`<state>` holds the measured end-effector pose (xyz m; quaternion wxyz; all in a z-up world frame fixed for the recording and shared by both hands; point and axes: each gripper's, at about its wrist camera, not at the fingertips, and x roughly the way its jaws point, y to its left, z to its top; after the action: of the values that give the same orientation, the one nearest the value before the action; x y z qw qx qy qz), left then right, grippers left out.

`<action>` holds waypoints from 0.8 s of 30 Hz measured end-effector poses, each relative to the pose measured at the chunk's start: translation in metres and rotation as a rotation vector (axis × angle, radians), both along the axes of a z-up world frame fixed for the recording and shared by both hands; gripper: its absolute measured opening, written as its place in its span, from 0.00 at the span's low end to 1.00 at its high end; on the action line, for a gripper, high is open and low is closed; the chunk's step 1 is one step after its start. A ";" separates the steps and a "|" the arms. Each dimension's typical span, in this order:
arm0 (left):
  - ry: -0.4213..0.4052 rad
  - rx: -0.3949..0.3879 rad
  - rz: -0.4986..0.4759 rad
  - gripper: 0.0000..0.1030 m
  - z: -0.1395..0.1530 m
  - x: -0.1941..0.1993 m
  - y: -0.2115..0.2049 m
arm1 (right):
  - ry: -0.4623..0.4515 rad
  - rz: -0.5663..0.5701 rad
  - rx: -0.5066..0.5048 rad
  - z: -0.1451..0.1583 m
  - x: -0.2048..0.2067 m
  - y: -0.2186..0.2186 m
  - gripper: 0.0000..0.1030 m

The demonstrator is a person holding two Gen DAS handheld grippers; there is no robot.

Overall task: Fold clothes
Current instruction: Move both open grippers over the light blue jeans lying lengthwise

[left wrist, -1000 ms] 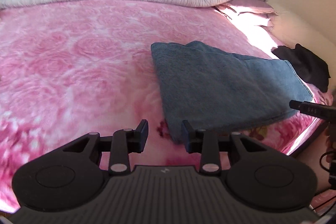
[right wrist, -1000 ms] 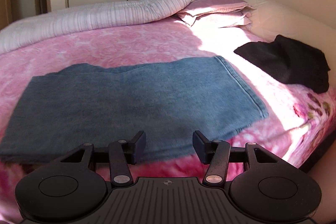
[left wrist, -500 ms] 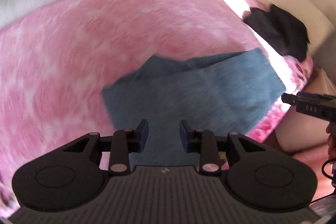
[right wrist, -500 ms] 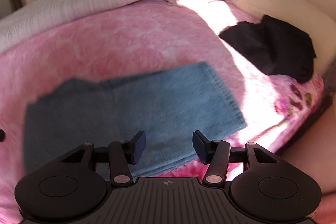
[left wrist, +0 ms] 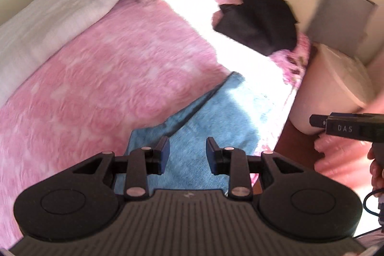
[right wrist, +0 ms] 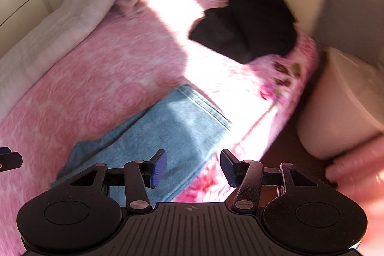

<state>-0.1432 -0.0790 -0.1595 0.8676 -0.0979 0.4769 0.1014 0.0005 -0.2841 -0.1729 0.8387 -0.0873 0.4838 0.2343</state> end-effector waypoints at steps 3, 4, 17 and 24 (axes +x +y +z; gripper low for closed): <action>-0.022 0.008 -0.118 0.27 0.010 -0.015 0.008 | -0.023 -0.118 0.009 0.015 -0.038 -0.009 0.52; -0.025 0.009 -0.154 0.28 0.013 -0.022 0.012 | -0.030 -0.158 0.013 0.019 -0.054 -0.011 0.52; 0.087 0.125 -0.308 0.29 -0.022 -0.104 0.089 | -0.022 -0.385 -0.034 -0.005 -0.200 0.020 0.52; 0.105 0.146 -0.372 0.29 -0.043 -0.092 0.092 | -0.003 -0.443 -0.071 -0.034 -0.216 0.044 0.52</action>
<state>-0.2348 0.0131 -0.2020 0.8501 0.0605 0.5227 -0.0212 -0.2155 -0.2400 -0.2068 0.8667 -0.0084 0.4980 0.0270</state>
